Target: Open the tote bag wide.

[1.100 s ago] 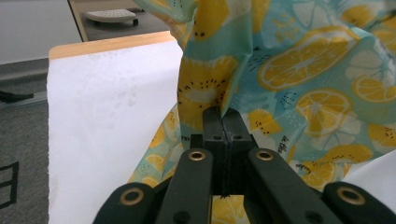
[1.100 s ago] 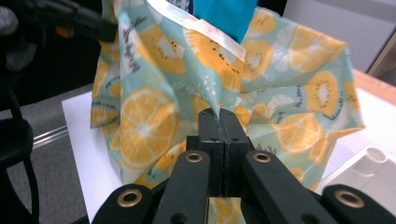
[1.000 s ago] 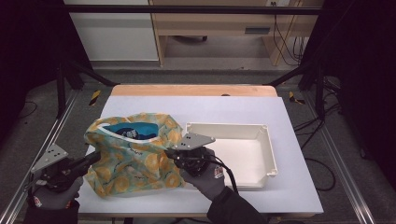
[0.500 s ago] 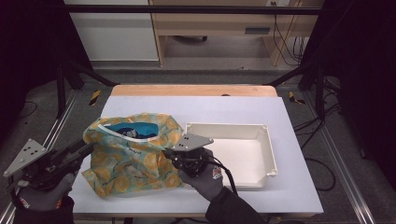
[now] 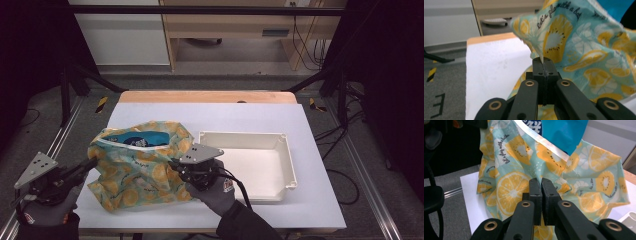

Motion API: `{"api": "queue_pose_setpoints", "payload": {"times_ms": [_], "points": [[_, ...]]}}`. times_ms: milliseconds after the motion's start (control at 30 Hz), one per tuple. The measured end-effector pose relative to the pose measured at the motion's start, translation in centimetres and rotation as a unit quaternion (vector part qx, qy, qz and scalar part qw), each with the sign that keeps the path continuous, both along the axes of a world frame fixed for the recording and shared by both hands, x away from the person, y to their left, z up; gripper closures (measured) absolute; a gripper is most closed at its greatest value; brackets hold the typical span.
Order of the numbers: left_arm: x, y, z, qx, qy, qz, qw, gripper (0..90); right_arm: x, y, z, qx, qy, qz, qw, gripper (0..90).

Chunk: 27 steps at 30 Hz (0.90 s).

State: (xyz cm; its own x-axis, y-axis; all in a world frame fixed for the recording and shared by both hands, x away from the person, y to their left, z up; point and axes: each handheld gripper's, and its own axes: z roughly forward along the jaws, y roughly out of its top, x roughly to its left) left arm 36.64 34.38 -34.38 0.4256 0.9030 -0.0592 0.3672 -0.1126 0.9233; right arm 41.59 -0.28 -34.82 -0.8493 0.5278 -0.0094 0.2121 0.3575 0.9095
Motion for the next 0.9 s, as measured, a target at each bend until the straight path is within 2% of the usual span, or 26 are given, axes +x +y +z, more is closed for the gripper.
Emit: {"api": "queue_pose_setpoints", "payload": {"times_ms": [300,433,767,900], "points": [[0.9,-1.0,-2.5,0.025,0.041,-0.010,0.9988,90.0,0.3,0.0,-0.7,-0.009,0.010,-0.004,0.9999,89.0],[1.2,-1.1,-3.4,0.032,0.053,-0.013,0.9980,90.0,0.3,0.1,-1.3,-0.019,0.017,-0.005,0.9997,89.3],[0.6,-1.1,-5.3,0.035,0.067,-0.018,0.9969,89.9,0.3,0.3,-2.7,-0.028,0.035,-0.017,0.9988,89.3],[0.2,-0.8,-5.9,0.031,0.064,-0.020,0.9973,89.8,0.1,0.3,-3.2,-0.027,0.040,-0.024,0.9986,89.3]]}}
